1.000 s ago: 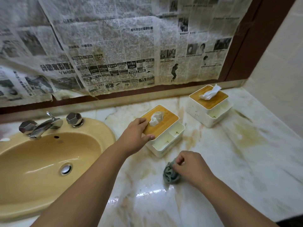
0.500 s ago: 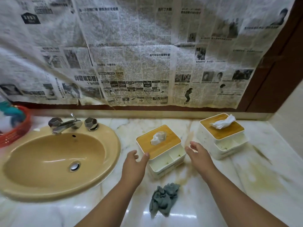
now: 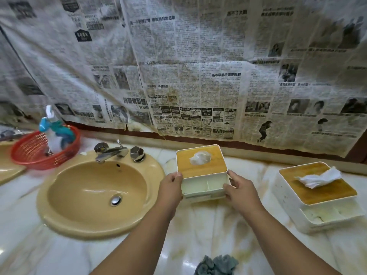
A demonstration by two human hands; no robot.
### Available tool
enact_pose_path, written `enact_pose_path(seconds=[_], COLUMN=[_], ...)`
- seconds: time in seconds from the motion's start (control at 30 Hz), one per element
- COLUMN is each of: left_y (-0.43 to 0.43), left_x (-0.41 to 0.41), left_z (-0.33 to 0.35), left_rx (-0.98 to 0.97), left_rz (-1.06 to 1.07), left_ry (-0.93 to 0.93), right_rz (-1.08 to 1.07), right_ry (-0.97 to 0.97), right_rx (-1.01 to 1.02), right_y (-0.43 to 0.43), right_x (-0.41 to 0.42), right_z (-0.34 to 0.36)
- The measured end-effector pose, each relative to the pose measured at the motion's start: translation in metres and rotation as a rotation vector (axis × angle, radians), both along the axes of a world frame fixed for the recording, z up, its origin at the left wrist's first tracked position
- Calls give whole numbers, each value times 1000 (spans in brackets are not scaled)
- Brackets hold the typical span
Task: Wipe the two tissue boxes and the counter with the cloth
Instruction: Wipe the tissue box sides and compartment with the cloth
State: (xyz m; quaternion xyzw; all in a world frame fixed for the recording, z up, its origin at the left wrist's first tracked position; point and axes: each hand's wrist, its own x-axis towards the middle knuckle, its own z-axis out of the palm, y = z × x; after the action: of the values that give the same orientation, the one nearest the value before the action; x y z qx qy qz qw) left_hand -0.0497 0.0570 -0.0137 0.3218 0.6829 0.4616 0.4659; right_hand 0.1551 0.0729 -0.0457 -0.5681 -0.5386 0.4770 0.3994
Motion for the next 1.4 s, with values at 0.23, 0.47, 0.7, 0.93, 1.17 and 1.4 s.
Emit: enact_pose_path(seconds=[0.23,0.47,0.7,0.93,1.17,1.4], left_y=[38,53,64,67,9,-40], left_x=[-38,-57,-59,-59,-30,81], left_z=[-20,-29,-29,-28,-16,-31], left_rx=[39,87,82,50,142,97], left_rz=[50,84,133,130,283,-88], left_ry=[5,11,36,101,367,147], right_rz=[51,89,112,178,-5,-439], right_ry=[56,35,8,16,69,-6], right_rx=[-6,-20,-53,-97,-92,-17], right_y=[45,68,76,66,-9,-107], right_x=[-38,-55,-61,-56,8,130], right_z=[-12,-15,-14,0,20,41])
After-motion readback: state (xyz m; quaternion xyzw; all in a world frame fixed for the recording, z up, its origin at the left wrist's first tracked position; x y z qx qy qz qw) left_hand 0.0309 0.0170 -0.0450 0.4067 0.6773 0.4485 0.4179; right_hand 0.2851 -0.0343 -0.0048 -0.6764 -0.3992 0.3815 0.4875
